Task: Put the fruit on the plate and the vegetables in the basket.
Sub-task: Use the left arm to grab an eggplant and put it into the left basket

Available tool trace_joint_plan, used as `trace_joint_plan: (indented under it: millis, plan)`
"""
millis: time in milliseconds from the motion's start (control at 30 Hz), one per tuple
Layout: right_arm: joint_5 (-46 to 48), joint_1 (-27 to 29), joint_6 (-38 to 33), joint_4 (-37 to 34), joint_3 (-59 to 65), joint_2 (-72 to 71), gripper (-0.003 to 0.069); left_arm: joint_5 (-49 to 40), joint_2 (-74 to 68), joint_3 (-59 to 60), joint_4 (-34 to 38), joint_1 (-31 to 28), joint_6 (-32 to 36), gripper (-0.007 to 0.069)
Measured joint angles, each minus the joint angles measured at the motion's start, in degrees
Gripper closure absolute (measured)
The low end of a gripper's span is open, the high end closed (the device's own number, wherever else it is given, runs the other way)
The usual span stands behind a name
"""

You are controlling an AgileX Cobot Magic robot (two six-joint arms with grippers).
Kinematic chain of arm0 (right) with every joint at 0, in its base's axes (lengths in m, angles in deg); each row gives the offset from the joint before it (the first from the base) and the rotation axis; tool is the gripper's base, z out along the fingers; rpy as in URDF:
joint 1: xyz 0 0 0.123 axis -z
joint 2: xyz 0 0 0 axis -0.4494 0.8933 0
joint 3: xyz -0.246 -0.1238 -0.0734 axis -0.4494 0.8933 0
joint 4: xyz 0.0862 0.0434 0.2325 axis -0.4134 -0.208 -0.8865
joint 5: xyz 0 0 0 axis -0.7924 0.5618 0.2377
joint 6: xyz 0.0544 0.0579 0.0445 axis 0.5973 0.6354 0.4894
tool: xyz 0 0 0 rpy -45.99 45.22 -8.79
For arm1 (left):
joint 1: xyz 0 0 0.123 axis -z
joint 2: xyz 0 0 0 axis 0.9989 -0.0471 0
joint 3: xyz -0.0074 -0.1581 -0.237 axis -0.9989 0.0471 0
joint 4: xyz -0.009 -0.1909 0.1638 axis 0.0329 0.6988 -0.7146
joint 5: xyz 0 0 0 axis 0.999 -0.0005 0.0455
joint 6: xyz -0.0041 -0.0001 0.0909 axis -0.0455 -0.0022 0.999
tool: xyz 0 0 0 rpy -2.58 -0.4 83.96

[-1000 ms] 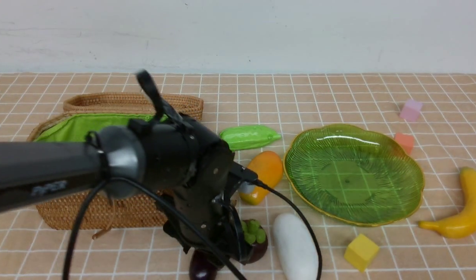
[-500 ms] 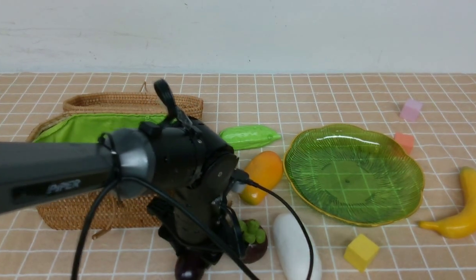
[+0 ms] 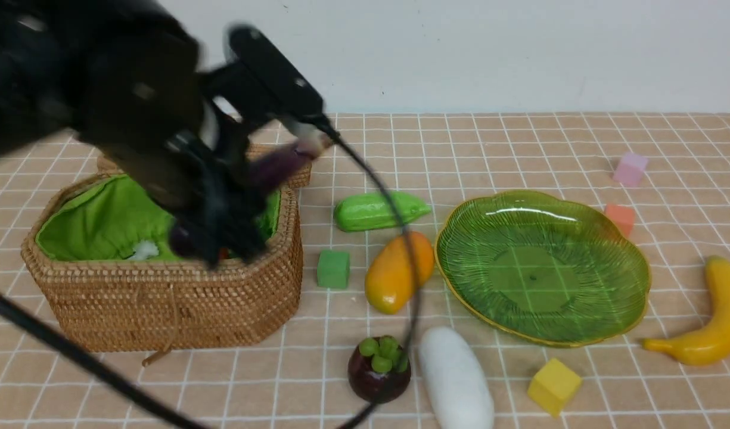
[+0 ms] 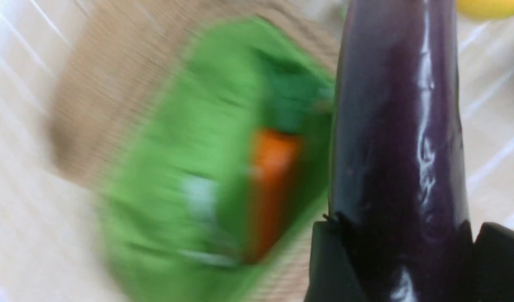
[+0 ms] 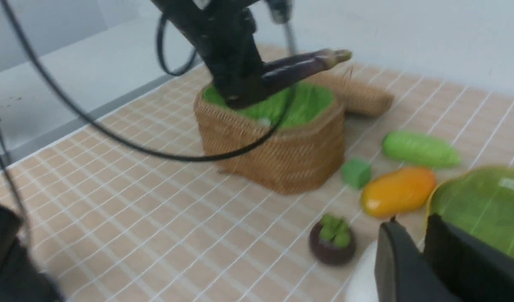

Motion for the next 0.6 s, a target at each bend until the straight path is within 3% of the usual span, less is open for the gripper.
trace_joint_plan:
  millis: [133, 233, 467, 600]
  plan:
    - [-2.84, 0.0, -2.51, -1.07, 0.0, 0.0, 0.0533, 4.17, -1.39, -0.02, 2.47, -8.07, 22.27, 0.0219]
    - [-2.32, 0.0, -2.67, -1.19, 0.0, 0.0, 0.0531, 6.97, -3.79, -0.02, 3.55, -13.47, 29.99, 0.0219]
    - [-1.57, 0.0, -2.75, -1.19, 0.0, 0.0, 0.0528, 7.69, -6.17, -0.02, 3.02, -18.63, 31.64, 0.0211]
    - [-1.57, 0.0, -2.75, -1.19, 0.0, 0.0, 0.0527, 7.63, -5.25, -0.02, 3.04, -18.75, 30.79, 0.0101]
